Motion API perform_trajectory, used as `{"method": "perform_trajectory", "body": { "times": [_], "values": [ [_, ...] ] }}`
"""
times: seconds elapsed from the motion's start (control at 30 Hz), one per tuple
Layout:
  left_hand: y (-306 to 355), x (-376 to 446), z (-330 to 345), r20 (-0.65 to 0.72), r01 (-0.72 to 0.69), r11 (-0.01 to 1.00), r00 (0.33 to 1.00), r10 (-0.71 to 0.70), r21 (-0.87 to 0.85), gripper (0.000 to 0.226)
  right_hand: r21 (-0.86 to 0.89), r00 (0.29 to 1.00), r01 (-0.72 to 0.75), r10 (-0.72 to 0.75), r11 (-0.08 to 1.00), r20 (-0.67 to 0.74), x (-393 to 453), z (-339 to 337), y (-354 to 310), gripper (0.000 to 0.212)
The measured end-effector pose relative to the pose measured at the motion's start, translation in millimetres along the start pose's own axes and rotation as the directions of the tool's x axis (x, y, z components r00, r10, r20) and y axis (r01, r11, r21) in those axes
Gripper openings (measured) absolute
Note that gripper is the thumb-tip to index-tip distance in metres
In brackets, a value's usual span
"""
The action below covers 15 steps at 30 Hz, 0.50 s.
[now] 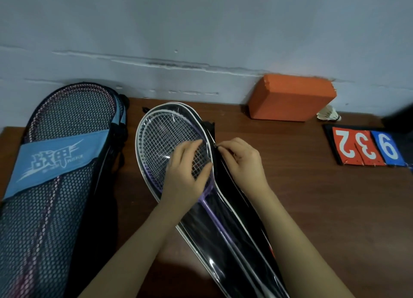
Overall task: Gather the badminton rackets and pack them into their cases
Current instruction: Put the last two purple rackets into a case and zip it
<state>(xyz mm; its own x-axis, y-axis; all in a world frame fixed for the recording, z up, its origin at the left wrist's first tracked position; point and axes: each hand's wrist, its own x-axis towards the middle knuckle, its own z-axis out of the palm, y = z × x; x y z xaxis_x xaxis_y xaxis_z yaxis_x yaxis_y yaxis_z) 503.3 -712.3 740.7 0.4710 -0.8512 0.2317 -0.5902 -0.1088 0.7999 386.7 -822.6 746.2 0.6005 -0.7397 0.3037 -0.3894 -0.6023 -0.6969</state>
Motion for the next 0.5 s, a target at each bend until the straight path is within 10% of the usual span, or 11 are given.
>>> {"method": "perform_trajectory", "body": {
  "times": [0.23,0.5],
  "values": [
    [-10.6,45.7,-22.5,0.276,-0.383,0.834,0.917,0.289,0.397,0.024,0.025,0.998,-0.007,0.005,1.0,0.058,-10.6,-2.3,-4.9,0.014],
    [-24.0,38.4,-8.0,0.282,-0.412,0.808,0.906,0.315,0.422,0.03,-0.026,0.995,-0.039,0.042,0.999,0.094,-25.6,1.4,2.5,0.013]
  ]
}}
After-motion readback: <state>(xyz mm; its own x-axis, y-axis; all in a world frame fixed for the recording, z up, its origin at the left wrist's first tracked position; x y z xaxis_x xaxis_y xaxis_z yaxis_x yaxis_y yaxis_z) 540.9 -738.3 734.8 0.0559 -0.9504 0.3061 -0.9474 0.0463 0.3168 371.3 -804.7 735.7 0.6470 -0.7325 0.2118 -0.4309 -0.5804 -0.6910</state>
